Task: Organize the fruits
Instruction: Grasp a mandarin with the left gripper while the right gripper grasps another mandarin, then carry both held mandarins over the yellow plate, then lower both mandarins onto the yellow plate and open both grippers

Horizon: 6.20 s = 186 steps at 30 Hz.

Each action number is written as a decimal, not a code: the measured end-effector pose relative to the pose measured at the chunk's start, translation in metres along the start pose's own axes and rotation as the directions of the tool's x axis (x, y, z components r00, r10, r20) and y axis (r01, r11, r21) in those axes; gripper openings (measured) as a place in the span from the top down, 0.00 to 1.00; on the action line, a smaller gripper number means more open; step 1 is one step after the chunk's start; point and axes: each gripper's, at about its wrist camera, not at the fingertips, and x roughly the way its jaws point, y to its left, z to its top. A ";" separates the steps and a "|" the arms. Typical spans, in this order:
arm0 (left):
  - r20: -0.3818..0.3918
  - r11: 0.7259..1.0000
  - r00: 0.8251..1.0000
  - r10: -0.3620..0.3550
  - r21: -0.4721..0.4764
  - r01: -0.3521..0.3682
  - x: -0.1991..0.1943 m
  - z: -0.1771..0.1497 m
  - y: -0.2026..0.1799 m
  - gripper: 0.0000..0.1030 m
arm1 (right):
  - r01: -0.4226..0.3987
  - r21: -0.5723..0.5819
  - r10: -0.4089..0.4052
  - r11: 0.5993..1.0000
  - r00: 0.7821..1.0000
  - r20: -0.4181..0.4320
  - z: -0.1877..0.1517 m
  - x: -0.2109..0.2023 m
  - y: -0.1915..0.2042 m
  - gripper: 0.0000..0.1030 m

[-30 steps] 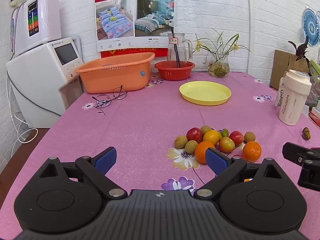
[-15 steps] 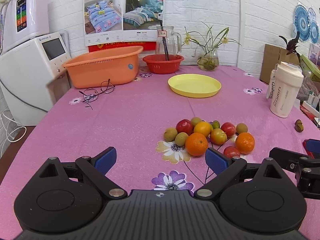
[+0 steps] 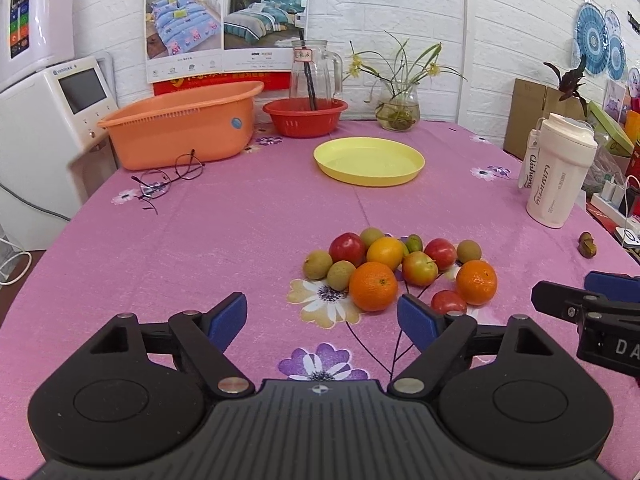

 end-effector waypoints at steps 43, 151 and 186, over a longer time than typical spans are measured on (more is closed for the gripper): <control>-0.121 0.992 0.987 -0.106 0.051 0.113 0.082 0.010 -0.021 0.58 | -0.122 0.003 0.121 0.993 0.982 -0.144 0.013 0.083 -0.013 0.26; -0.065 0.991 0.993 -0.100 0.080 0.105 0.304 0.167 -0.003 0.64 | -0.023 0.044 0.028 0.999 0.994 -0.108 0.151 0.289 -0.045 0.26; 0.220 0.991 0.970 -0.104 0.109 0.082 0.128 0.133 0.027 0.31 | -0.027 -0.063 0.042 0.998 0.967 0.251 0.142 0.114 -0.020 0.25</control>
